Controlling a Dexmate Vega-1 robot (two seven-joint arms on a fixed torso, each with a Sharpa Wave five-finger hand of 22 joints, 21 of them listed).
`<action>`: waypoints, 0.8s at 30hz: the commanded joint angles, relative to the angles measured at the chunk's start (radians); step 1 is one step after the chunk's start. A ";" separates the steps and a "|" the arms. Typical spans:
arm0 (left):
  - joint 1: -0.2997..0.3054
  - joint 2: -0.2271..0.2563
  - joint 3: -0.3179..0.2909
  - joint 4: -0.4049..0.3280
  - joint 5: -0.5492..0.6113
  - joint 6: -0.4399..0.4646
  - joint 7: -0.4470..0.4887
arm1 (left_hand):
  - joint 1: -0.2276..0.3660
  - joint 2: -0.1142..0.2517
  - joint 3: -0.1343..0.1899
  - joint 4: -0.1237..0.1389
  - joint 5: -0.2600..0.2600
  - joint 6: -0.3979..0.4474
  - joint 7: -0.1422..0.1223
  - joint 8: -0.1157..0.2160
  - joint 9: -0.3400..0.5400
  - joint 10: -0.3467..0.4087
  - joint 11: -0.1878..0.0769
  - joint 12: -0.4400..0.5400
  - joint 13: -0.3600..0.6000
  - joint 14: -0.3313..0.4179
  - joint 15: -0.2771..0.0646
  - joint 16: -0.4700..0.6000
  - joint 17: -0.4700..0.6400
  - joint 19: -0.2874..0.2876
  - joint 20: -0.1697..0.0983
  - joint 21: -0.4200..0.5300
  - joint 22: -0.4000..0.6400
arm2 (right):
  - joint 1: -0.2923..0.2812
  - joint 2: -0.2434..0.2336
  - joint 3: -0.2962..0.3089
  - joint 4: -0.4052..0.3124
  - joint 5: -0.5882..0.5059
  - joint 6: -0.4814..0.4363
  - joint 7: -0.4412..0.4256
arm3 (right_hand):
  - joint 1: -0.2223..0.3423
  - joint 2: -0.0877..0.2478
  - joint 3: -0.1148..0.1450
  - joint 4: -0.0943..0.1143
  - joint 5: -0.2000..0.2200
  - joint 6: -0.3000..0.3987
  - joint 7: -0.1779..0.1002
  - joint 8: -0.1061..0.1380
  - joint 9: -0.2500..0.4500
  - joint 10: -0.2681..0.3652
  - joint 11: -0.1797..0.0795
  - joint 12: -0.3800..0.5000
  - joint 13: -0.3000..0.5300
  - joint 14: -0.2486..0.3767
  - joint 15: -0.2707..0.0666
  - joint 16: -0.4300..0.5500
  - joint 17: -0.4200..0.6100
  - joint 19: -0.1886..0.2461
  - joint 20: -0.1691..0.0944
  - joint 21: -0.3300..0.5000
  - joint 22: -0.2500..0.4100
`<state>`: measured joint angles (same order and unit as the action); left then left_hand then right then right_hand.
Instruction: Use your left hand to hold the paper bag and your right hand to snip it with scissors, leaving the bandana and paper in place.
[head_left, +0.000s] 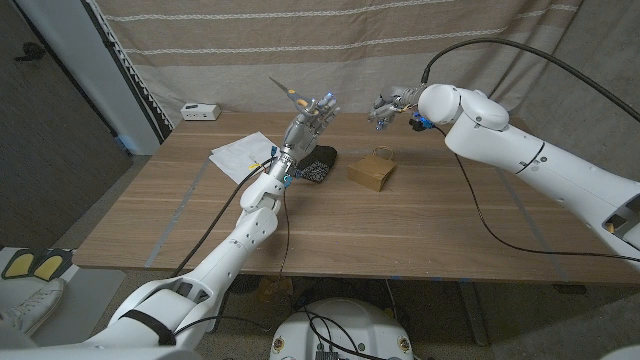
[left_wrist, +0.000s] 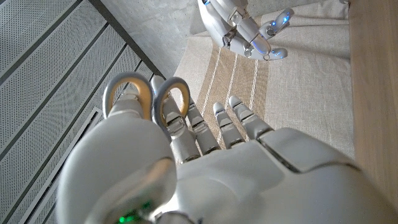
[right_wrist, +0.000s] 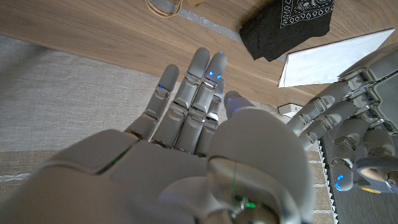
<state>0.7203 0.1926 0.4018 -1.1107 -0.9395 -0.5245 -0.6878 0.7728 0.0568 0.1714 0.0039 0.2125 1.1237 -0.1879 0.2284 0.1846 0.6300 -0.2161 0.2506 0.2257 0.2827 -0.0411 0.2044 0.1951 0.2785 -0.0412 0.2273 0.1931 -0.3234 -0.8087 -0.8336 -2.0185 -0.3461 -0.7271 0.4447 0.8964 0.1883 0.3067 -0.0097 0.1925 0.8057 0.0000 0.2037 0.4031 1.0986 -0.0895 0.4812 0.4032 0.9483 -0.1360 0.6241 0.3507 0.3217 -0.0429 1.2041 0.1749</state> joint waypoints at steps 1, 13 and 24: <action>-0.005 -0.009 -0.010 0.024 0.008 -0.014 -0.001 | 0.005 -0.095 -0.040 -0.020 0.023 0.103 -0.004 0.034 0.002 -0.032 0.000 -0.028 0.000 -0.005 -0.172 -0.006 0.002 0.001 -0.053 -0.003 0.001 | 0.016 0.015 -0.016 0.013 -0.011 -0.009 0.006 | -0.002 0.005 0.000 -0.004 0.004 0.006 -0.003 0.005 0.002 0.002 0.001 0.006 0.003 -0.003 -0.087 -0.001 0.003 0.009 -0.003 -0.006 0.001; -0.008 0.009 -0.008 0.014 0.027 -0.012 0.019 | 0.328 -0.014 0.095 -0.163 0.015 -0.085 -0.037 -0.030 0.019 -0.160 -0.001 -0.044 0.017 -0.045 -0.168 -0.007 0.009 0.002 -0.038 0.008 0.006 | 0.032 0.033 -0.028 0.039 -0.015 0.006 0.007 | -0.005 0.006 0.000 -0.003 0.004 0.005 -0.004 0.005 -0.001 0.004 0.002 0.008 0.000 -0.002 -0.087 -0.002 0.003 0.009 -0.001 -0.012 0.001; -0.026 -0.002 -0.008 0.038 0.017 -0.005 -0.006 | 0.308 0.017 0.106 -0.135 -0.005 -0.120 -0.034 -0.025 0.018 -0.150 0.000 -0.032 0.019 -0.041 -0.164 -0.001 0.010 -0.003 -0.032 0.008 0.007 | 0.036 0.037 -0.029 0.045 -0.012 0.002 0.010 | -0.004 0.005 0.001 -0.005 0.005 0.008 -0.003 0.006 -0.003 0.003 0.003 0.010 -0.002 -0.001 -0.089 -0.002 0.004 0.004 0.004 -0.017 0.001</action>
<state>0.7080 0.1978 0.3943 -1.0902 -0.9162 -0.5344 -0.6777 1.1065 0.0572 0.2762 -0.1466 0.2130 0.9980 -0.2234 0.1926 0.1997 0.4618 -0.2127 0.2070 0.2398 0.2394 -0.0409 0.1998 0.2025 0.2784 -0.0412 0.2273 0.1980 -0.2932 -0.7786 -0.8593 -1.9822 -0.3593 -0.7256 0.4520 0.8936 0.1910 0.3066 -0.0096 0.1925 0.8056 0.0000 0.2037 0.3987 1.0986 -0.0894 0.4849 0.3985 0.9483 -0.1360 0.6241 0.3506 0.3217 -0.0429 1.1908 0.1747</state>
